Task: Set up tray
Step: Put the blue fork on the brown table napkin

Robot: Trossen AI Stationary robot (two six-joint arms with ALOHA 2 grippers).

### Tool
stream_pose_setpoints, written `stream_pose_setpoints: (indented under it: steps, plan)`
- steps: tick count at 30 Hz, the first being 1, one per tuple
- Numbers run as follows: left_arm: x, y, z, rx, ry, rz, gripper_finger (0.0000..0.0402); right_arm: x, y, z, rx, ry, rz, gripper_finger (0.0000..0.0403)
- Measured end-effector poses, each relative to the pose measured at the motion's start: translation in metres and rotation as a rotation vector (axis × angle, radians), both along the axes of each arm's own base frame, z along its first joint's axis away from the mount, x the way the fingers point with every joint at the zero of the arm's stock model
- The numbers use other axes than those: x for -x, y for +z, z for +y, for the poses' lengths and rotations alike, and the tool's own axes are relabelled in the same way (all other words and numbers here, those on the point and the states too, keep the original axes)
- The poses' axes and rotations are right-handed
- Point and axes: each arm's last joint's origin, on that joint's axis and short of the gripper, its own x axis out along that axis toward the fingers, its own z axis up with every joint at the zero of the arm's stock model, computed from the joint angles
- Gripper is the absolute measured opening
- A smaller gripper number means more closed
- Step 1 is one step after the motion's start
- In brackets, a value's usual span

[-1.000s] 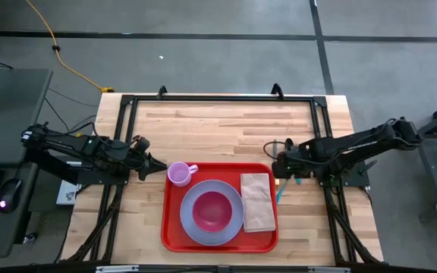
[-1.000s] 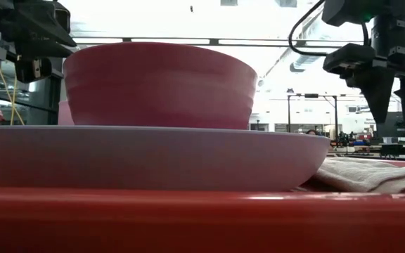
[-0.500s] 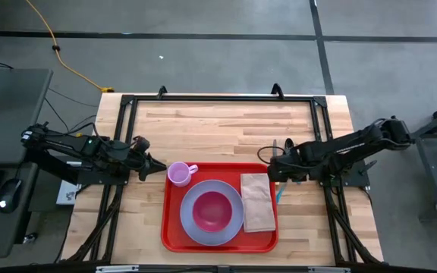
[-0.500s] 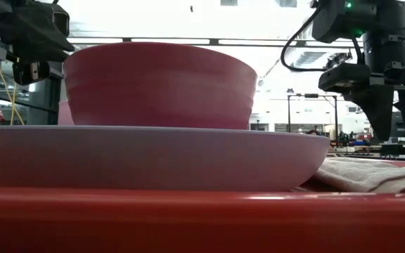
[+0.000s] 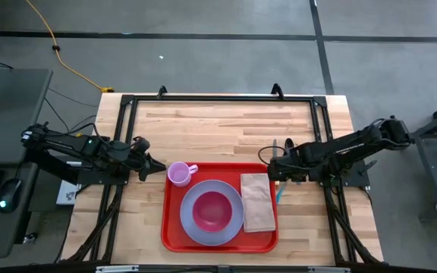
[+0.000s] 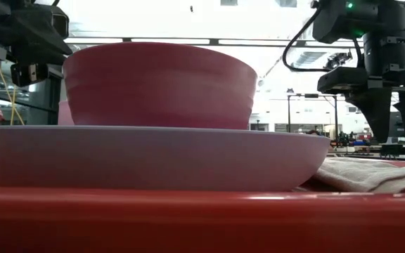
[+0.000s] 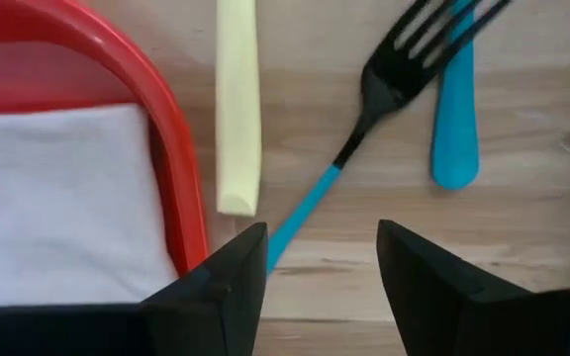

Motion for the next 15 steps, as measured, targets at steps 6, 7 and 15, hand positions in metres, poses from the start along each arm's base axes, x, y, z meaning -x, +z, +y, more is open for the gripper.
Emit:
stream_pose_setpoints:
  steps: [6,7,15]
  plan:
    - [0.0,0.0,0.0,-0.001,0.0,0.002,0.0111,0.004,0.0,0.009,-0.004,-0.023,0.035,0.017]
    - [0.0,-0.001,0.0,-0.003,-0.001,0.006,0.0111,0.005,0.0,0.011,-0.006,-0.037,0.036,0.017]
    - [0.002,-0.003,0.001,-0.06,-0.005,0.029,0.0111,0.002,0.0,0.013,0.009,-0.079,0.005,0.0168]
